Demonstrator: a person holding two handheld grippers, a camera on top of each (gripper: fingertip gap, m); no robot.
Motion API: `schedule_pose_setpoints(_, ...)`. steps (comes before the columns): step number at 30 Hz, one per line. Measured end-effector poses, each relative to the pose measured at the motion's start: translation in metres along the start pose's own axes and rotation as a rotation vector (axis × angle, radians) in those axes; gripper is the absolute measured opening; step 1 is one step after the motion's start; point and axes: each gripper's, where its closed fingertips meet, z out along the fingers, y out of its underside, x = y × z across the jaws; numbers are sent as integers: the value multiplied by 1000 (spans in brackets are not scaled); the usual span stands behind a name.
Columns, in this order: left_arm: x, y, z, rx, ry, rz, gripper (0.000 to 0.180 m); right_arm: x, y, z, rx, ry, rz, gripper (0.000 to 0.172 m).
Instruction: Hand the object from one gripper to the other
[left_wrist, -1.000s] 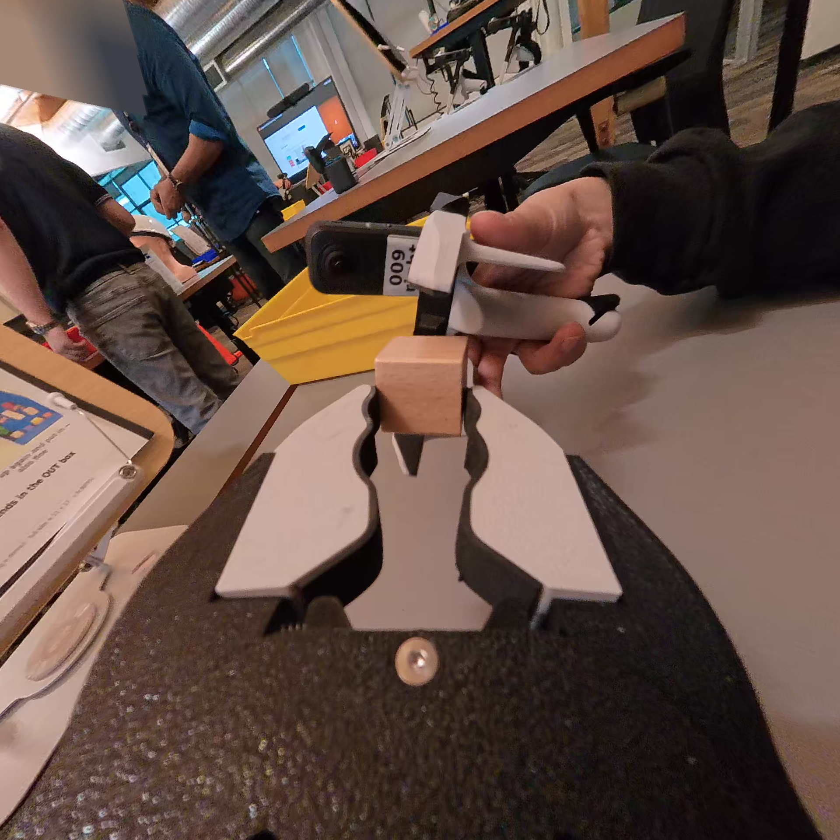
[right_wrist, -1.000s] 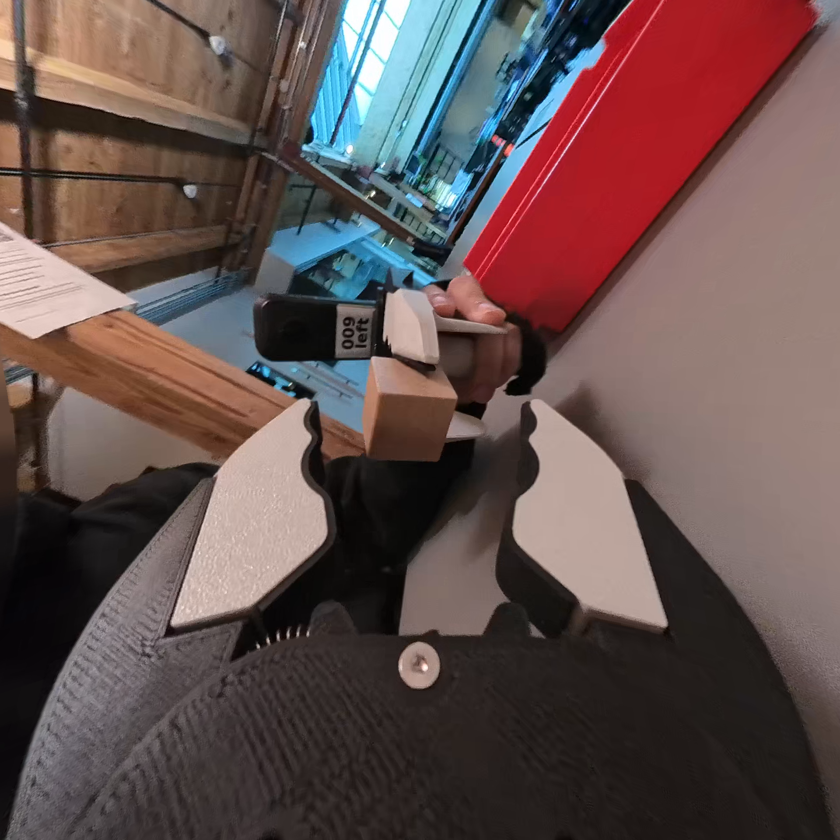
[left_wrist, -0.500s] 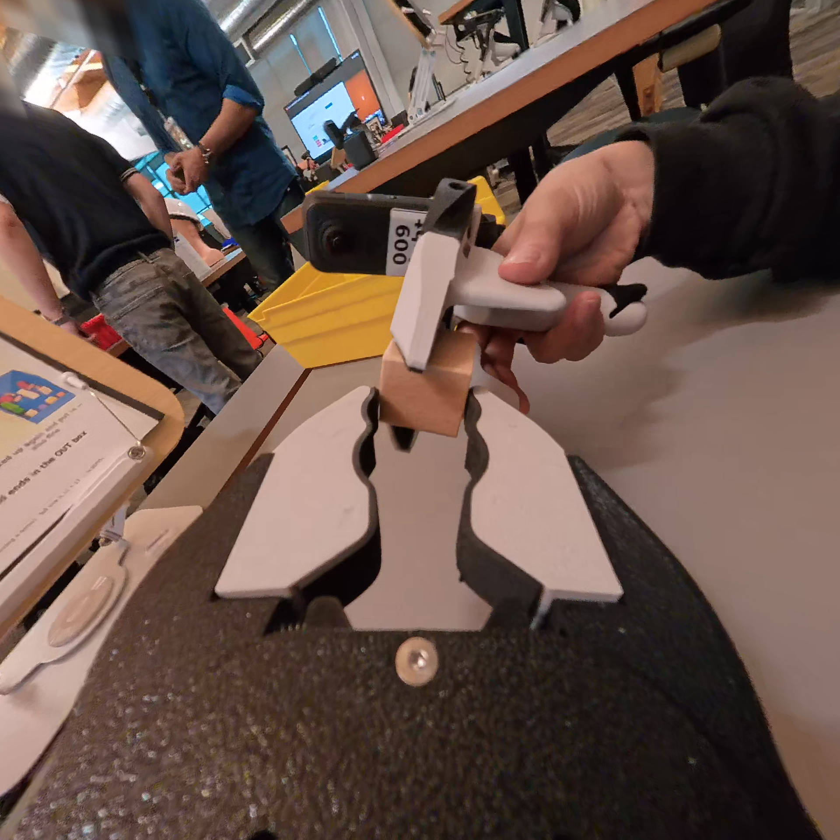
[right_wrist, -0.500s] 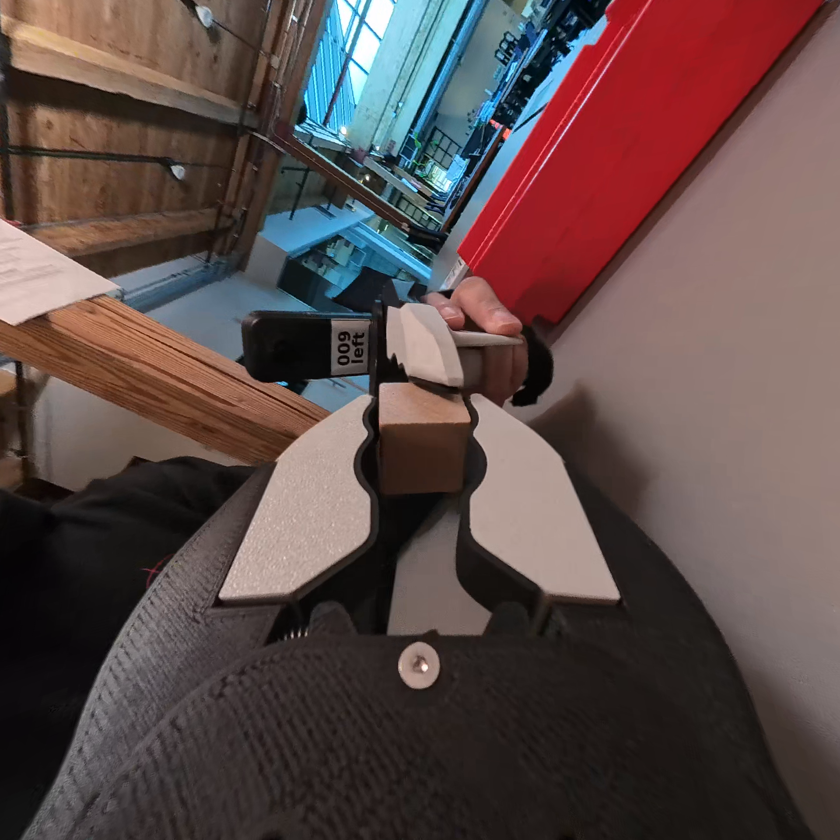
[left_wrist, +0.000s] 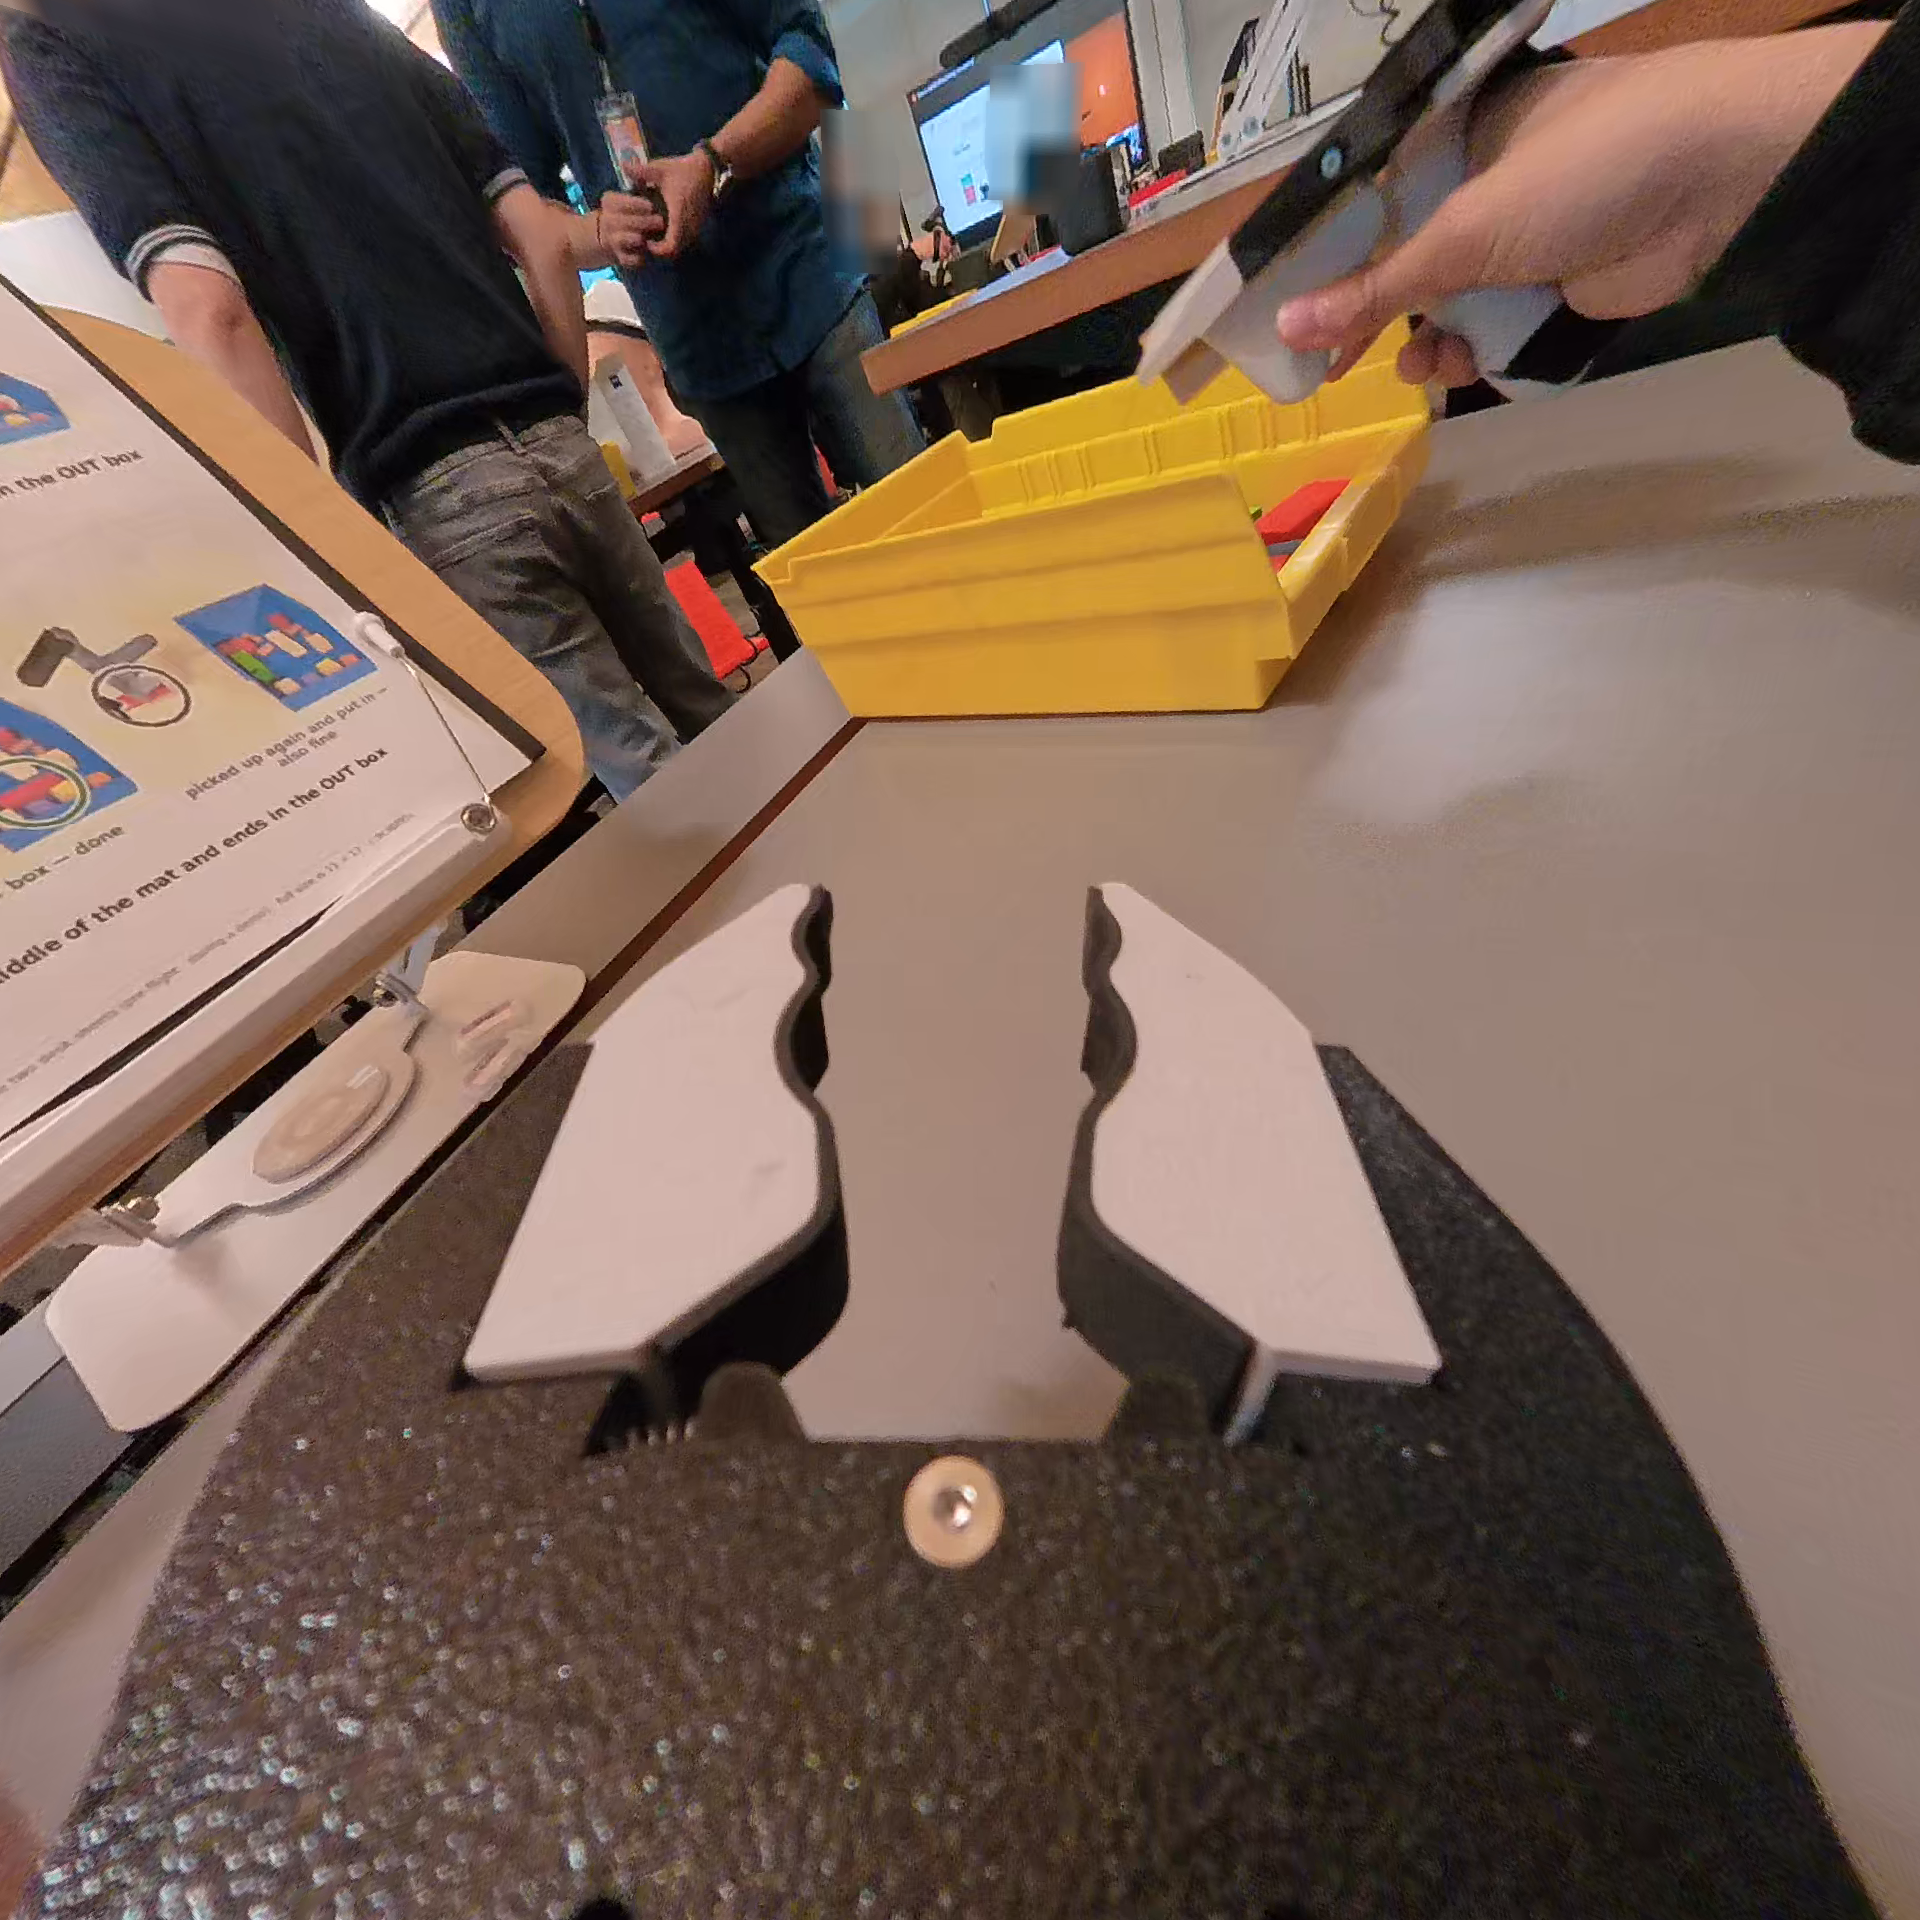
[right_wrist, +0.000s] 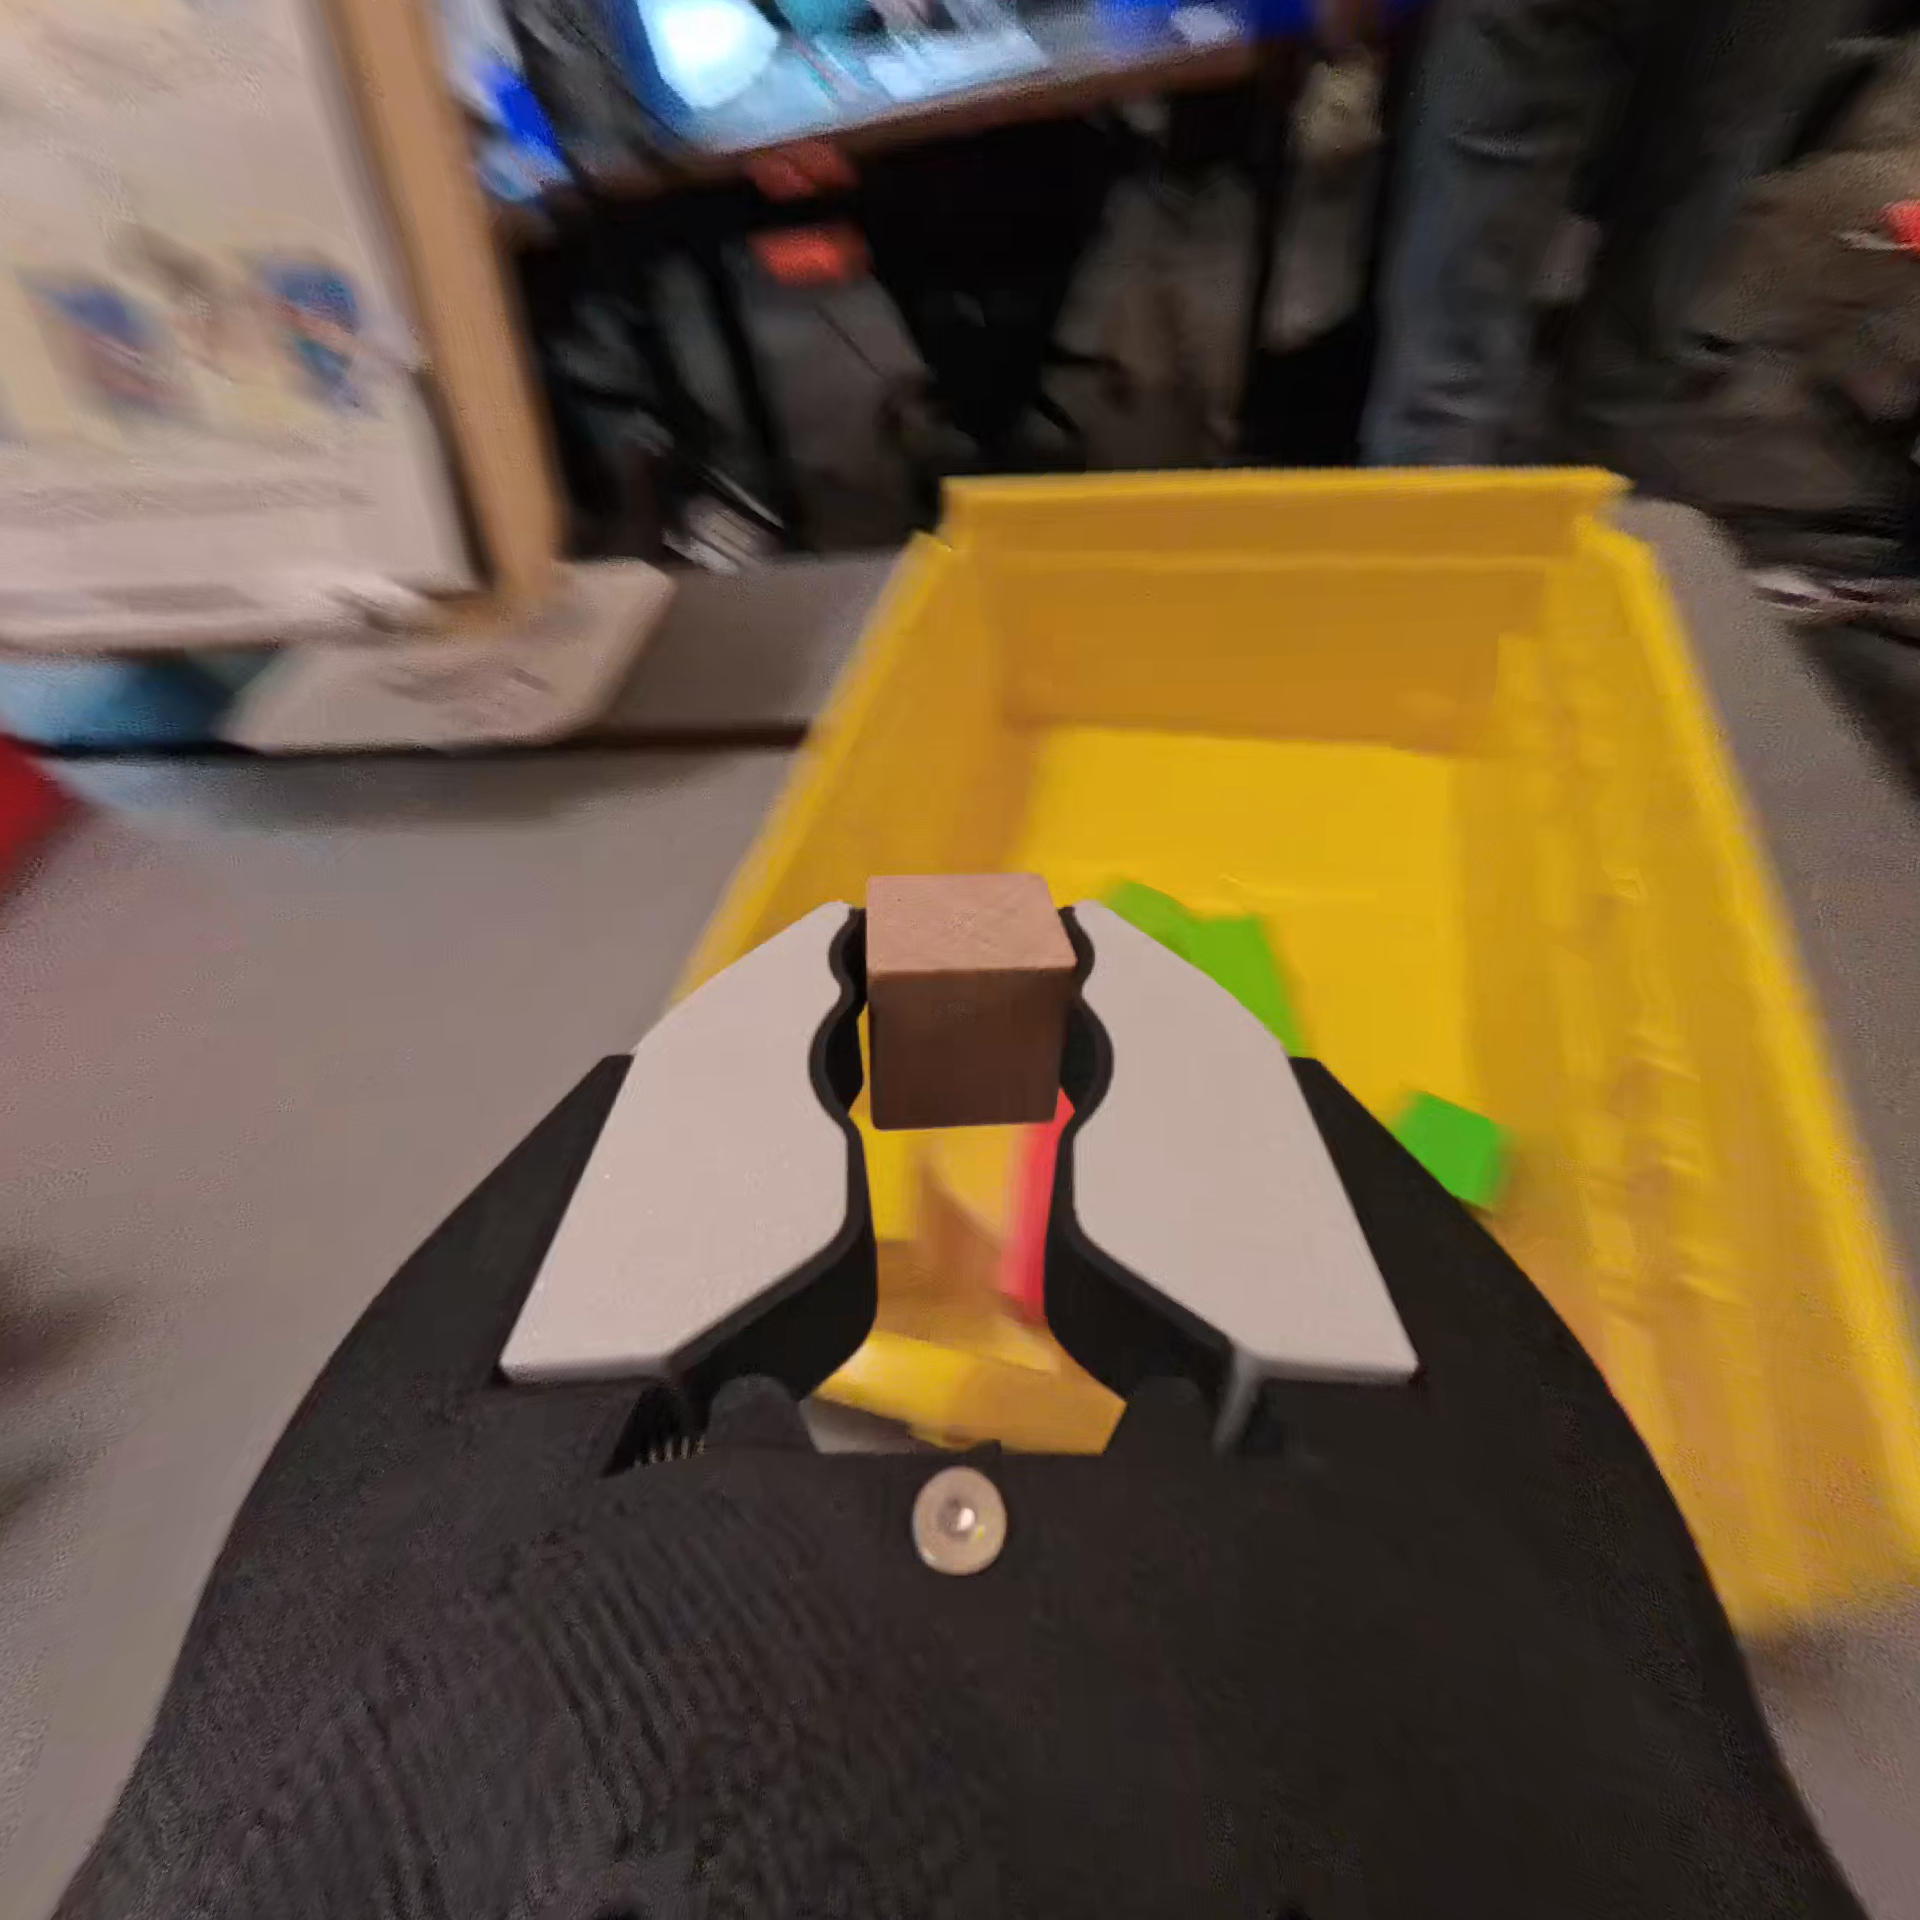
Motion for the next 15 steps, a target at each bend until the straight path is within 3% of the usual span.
schedule_pose_setpoints(2, 1, 2, 1, -14, 0, 9, 44, 37, 19, 2, -70, 128, -46, 35)
schedule_pose_setpoints(7, 0, 5, 1, -26, -2, 9, 42, 74, 34, -1, -116, 306, -131, 35)
schedule_pose_setpoints(15, 0, 8, 1, -34, 7, -10, 40, 76, 50, 8, -162, 306, -142, 35)
